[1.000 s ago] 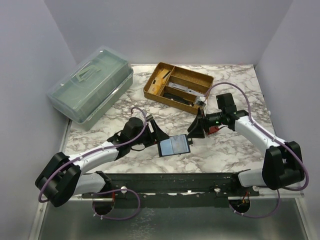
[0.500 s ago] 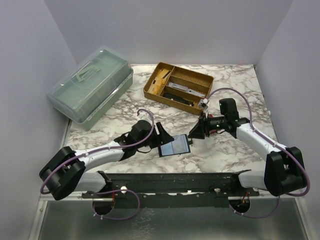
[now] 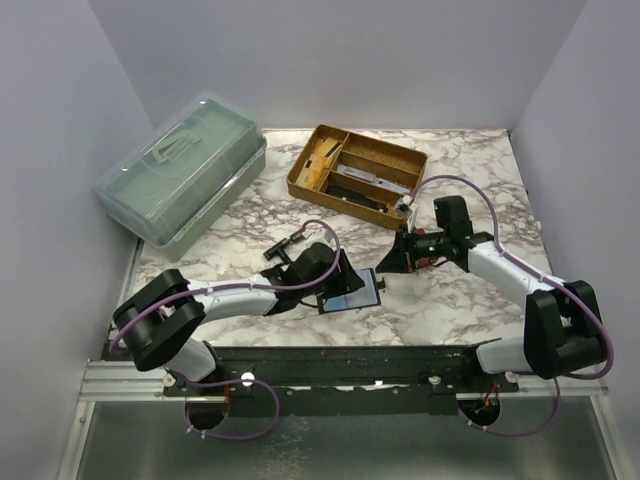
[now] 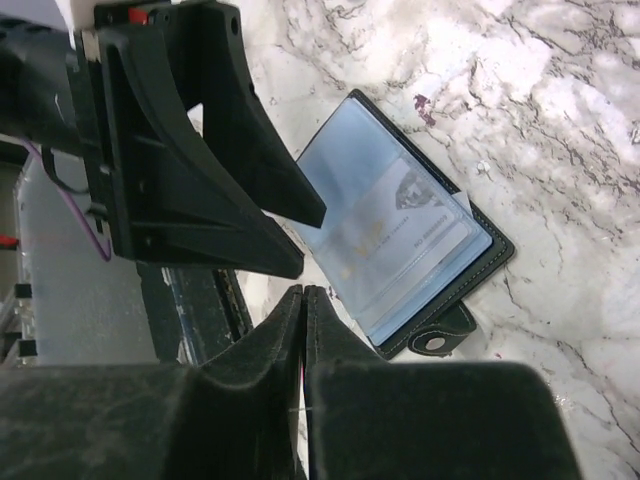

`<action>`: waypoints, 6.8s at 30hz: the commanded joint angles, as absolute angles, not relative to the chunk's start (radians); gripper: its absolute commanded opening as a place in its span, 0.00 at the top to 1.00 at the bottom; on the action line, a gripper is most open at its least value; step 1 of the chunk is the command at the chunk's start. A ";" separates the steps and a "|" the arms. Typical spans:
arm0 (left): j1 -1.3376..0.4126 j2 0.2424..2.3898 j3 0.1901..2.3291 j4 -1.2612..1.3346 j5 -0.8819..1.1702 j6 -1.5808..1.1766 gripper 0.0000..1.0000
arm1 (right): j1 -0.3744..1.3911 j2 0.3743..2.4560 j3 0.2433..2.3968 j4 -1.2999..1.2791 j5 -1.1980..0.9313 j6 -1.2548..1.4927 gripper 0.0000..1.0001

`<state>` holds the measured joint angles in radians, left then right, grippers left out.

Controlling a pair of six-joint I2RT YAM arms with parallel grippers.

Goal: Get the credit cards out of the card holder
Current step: Remove the credit card from the card holder.

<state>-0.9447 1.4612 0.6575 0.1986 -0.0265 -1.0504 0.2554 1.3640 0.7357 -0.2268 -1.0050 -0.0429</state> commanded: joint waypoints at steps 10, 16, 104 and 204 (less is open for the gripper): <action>-0.983 1.555 0.726 0.002 -0.248 -1.105 0.62 | 0.365 1.540 0.780 -0.194 -0.707 0.041 1.00; -0.983 1.579 0.717 0.002 -0.245 -1.104 0.73 | 0.424 1.597 0.823 -0.211 -0.568 0.044 1.00; -0.900 1.453 0.492 0.054 -0.153 -1.321 0.92 | 0.609 1.774 0.978 -0.362 -0.563 -0.044 1.00; -0.844 0.691 0.035 0.502 -0.184 -1.145 1.00 | 0.651 1.743 1.134 -0.479 -1.218 -0.152 0.70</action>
<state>-0.8501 0.7639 0.0315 0.3893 -0.1921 -1.3415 0.6670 1.7630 1.1721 -0.4805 -1.0565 -0.1493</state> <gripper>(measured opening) 0.027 0.254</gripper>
